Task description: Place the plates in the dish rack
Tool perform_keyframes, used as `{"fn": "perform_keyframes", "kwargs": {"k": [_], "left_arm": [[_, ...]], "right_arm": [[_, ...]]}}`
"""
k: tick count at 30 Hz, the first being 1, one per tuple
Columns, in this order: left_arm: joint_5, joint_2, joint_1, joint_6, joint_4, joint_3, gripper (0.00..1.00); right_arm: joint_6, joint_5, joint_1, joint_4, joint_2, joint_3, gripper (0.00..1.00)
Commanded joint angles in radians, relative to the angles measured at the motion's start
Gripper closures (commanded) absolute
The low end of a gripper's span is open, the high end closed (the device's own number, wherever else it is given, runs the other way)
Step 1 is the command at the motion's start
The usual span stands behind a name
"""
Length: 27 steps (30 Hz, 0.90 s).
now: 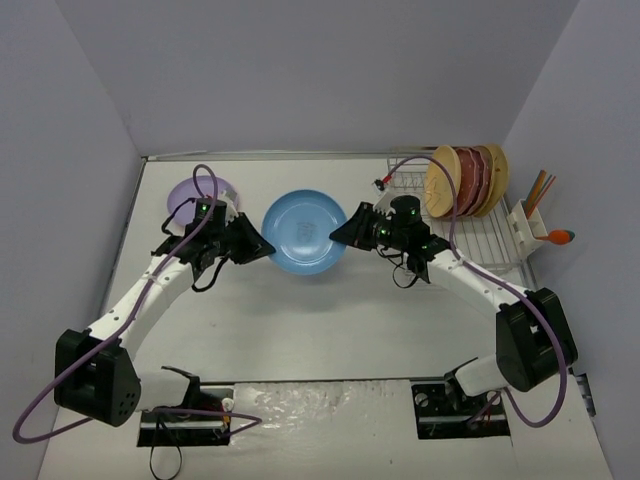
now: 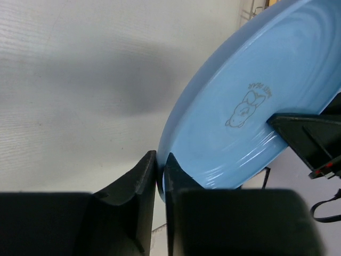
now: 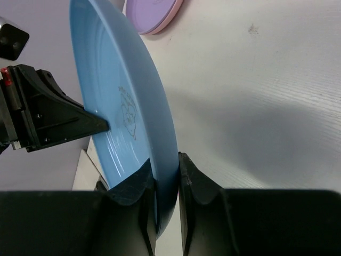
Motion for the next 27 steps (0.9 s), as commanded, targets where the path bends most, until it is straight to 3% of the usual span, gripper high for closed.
{"fn": "perform_keyframes", "kwargs": {"k": [1, 8, 11, 16, 20, 23, 27], "left_arm": [[-0.071, -0.046, -0.003, 0.066, -0.029, 0.042, 0.7], [-0.292, -0.067, -0.002, 0.204, -0.197, 0.08, 0.26], [-0.456, -0.11, 0.0, 0.273, -0.3, 0.096, 0.11], [-0.702, -0.181, 0.043, 0.399, -0.371, 0.05, 0.03], [-0.71, -0.21, 0.114, 0.451, -0.347, -0.004, 0.03], [-0.701, -0.211, 0.137, 0.47, -0.335, -0.015, 0.03], [-0.573, -0.18, 0.142, 0.349, -0.305, 0.008, 0.03]], "right_arm": [[-0.108, 0.061, 0.002, -0.063, -0.048, 0.113, 1.0], [-0.272, 0.258, -0.018, -0.276, -0.105, 0.237, 1.0], [-0.399, 0.525, -0.039, -0.378, -0.119, 0.319, 1.0], [-0.583, 0.945, -0.081, -0.466, -0.095, 0.444, 1.0], [-0.645, 1.049, -0.169, -0.468, -0.016, 0.546, 1.0], [-0.668, 1.024, -0.236, -0.468, 0.059, 0.611, 1.0], [-0.598, 0.75, -0.242, -0.535, 0.062, 0.615, 1.0]]}}
